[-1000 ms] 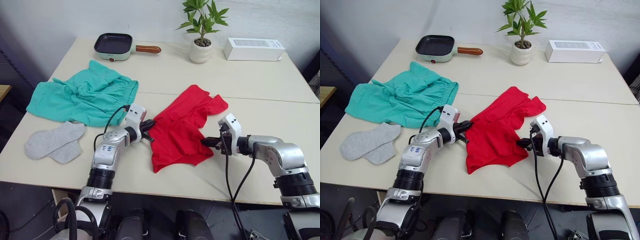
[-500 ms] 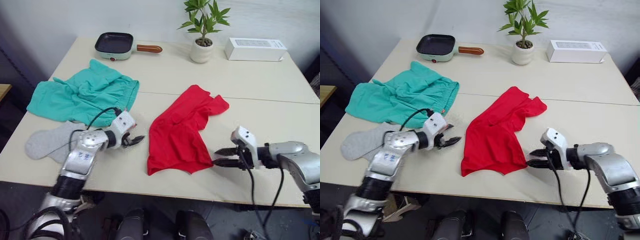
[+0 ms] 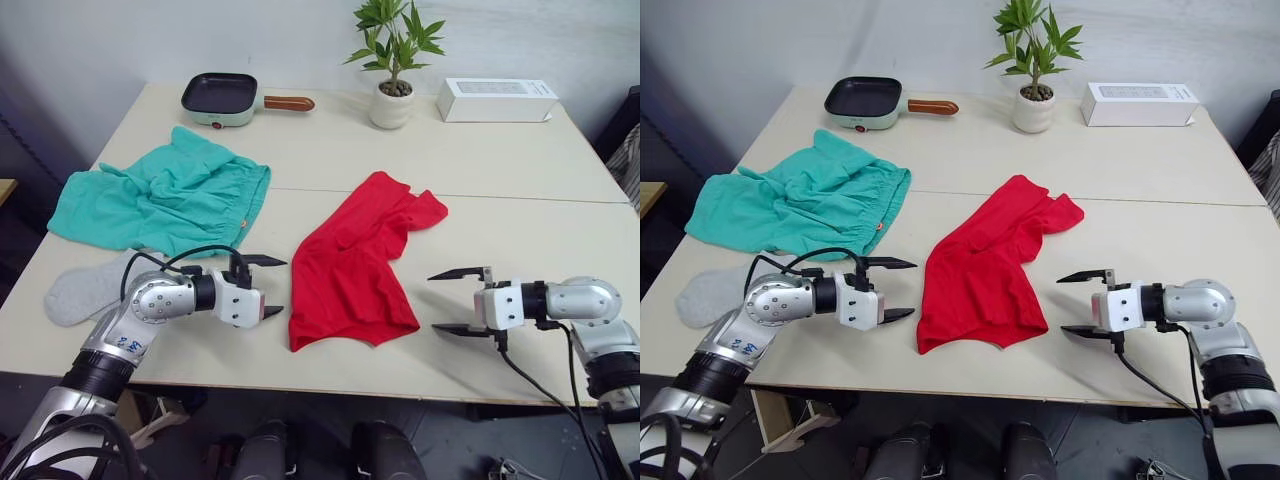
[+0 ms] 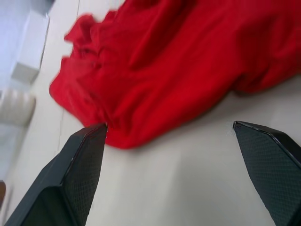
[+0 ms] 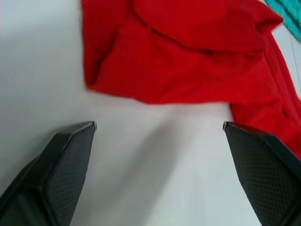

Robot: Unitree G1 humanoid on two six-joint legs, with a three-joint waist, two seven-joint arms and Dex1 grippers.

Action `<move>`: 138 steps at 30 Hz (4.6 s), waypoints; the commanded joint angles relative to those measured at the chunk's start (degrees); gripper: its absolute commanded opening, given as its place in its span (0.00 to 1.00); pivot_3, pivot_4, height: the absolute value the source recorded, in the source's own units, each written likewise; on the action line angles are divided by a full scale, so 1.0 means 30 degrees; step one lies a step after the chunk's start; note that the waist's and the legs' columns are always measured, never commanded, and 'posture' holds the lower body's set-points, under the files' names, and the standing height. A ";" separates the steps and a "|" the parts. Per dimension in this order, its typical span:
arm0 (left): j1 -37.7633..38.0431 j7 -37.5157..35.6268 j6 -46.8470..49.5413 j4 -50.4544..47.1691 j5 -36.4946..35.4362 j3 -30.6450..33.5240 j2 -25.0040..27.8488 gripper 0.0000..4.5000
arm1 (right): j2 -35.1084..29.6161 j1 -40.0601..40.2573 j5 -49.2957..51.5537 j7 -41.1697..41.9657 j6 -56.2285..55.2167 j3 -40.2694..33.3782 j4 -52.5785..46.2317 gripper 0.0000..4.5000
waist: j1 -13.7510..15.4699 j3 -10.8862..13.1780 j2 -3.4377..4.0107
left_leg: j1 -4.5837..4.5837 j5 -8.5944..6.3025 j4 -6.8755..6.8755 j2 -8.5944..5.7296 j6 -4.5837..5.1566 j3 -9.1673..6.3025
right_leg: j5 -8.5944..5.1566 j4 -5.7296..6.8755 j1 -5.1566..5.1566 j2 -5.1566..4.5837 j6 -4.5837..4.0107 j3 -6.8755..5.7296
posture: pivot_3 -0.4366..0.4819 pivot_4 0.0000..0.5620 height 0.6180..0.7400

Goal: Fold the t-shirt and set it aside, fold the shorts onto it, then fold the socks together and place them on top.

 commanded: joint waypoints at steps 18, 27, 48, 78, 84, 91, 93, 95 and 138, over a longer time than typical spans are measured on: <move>-0.1644 -0.1106 -0.3970 0.3015 0.0288 -0.2197 -0.1997 1.00 | 0.2311 -0.1768 -0.2891 -0.2099 -0.2456 0.2764 0.2684 0.90 | -0.0270 -0.0023 -0.0004 | 0.0144 -0.0018 -0.0001 0.0033 -0.0022 -0.0006 | -0.0016 0.0028 0.0113 0.0006 -0.0028 -0.0025 | 0.48 0.27 1.00; -0.2097 -0.0893 -0.4213 0.3835 0.0827 -0.2381 -0.2267 1.00 | 0.1916 -0.2154 -0.4182 -0.3494 -0.2017 0.3353 0.3717 0.35 | -0.0289 -0.0035 -0.0016 | 0.0207 -0.0070 0.0003 0.0036 -0.0123 -0.0026 | -0.0009 0.0035 0.0177 -0.0007 -0.0040 -0.0021 | 0.48 0.27 1.00; -0.0922 -0.3048 -0.0792 0.0976 -0.2742 -0.2333 -0.2241 0.00 | -0.1429 0.0975 -0.1073 -0.1139 0.4856 0.3019 -0.4723 0.00 | -0.0123 -0.0017 0.0032 | 0.0080 -0.0082 0.0001 0.0030 -0.0006 -0.0025 | -0.0009 -0.0005 0.0077 -0.0014 -0.0054 -0.0043 | 0.48 0.27 1.00; 0.3894 -0.8925 0.9811 -0.9496 -0.9361 -0.0940 0.1112 0.00 | -1.0651 0.9820 1.1533 0.0671 2.9597 -0.3289 -2.4610 0.00 | 0.0425 0.0207 0.0364 | -0.0169 -0.0162 0.0028 0.0035 -0.0060 -0.0124 | -0.0013 -0.0223 -0.0022 -0.0009 -0.0060 -0.0109 | 0.48 0.27 1.00; -0.1433 -0.8085 1.4892 -0.6164 -1.1379 0.1119 -0.0335 0.00 | -0.9611 0.4662 0.9794 0.0129 2.9139 -0.3501 -1.8722 0.00 | 0.0488 0.0237 0.0337 | -0.0197 -0.0103 0.0047 0.0026 -0.0034 -0.0127 | -0.0009 -0.0240 -0.0025 -0.0003 -0.0055 -0.0103 | 0.48 0.27 1.00; -0.9222 -0.7959 1.7166 0.3106 -1.0651 0.1471 -0.4013 0.00 | -0.5965 -0.2682 0.5714 -0.1057 2.7557 -0.0769 -1.1684 0.00 | 0.0414 0.0262 0.0283 | -0.0257 -0.0014 0.0088 0.0003 0.0034 -0.0104 | 0.0009 -0.0127 -0.0069 0.0083 -0.0024 -0.0173 | 0.48 0.27 1.00; -1.0887 -0.7525 1.6382 0.6458 -0.9694 0.1525 -0.5058 0.00 | -0.4621 -0.4221 0.4392 -0.1874 2.6870 -0.0253 -0.9238 0.00 | 0.0376 0.0266 0.0270 | -0.0258 -0.0008 0.0084 -0.0021 0.0046 -0.0038 | 0.0010 -0.0019 -0.0113 0.0179 -0.0017 -0.0264 | 0.48 0.27 1.00; -1.2360 -0.7149 1.5506 0.9703 -0.8937 0.1749 -0.6015 0.00 | -0.3347 -0.5345 0.3462 -0.2694 2.6480 -0.0066 -0.7099 0.00 | 0.0364 0.0271 0.0263 | -0.0349 0.0012 0.0084 -0.0042 0.0080 -0.0004 | 0.0019 0.0007 -0.0229 0.0168 0.0001 -0.0259 | 0.48 0.27 1.00; -1.6148 0.1845 1.0392 1.9317 -0.2900 0.5322 -0.9808 0.52 | 0.0330 -0.5567 0.0730 -1.0594 2.9511 -0.2888 -0.4420 0.47 | 0.0318 0.0306 0.0208 | -0.0553 0.0035 0.0311 -0.0057 0.0121 -0.0085 | 0.0036 0.0180 -0.0358 0.0115 0.0029 -0.0313 | 0.48 0.27 1.00</move>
